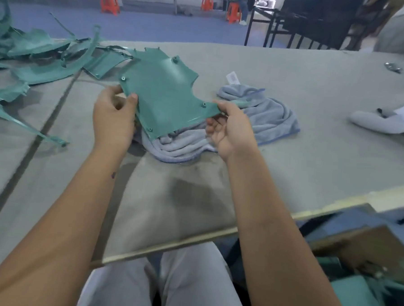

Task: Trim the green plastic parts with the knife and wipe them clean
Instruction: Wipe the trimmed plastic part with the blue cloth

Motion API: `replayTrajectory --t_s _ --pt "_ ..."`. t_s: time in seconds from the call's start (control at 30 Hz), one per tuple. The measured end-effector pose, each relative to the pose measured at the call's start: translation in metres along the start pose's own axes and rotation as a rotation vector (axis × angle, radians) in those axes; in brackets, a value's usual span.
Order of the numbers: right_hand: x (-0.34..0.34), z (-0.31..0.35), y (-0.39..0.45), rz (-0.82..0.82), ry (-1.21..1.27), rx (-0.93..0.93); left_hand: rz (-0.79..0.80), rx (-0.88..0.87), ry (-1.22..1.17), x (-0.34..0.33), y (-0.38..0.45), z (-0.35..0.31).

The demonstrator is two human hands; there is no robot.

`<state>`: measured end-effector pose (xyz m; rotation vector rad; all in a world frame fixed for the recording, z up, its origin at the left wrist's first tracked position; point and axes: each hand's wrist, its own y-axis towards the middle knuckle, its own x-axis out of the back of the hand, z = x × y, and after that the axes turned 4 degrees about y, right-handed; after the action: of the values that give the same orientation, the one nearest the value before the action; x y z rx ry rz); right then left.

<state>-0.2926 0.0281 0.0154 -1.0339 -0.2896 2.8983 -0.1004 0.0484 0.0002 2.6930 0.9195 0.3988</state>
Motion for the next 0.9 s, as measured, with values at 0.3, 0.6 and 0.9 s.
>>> replayTrajectory --t_s 0.3,0.6,0.9 --pt "0.109 0.063 -0.057 -0.276 0.279 0.284 0.415 -0.115 -0.151 -0.109 -0.093 -0.066" --pt "0.273 0.092 -0.153 -0.804 0.375 0.507 0.917 -0.18 -0.192 -0.22 -0.242 -0.085" --pt "0.377 0.02 -0.22 -1.252 0.684 0.552 1.493 -0.104 -0.103 -0.229 -0.361 -0.051"
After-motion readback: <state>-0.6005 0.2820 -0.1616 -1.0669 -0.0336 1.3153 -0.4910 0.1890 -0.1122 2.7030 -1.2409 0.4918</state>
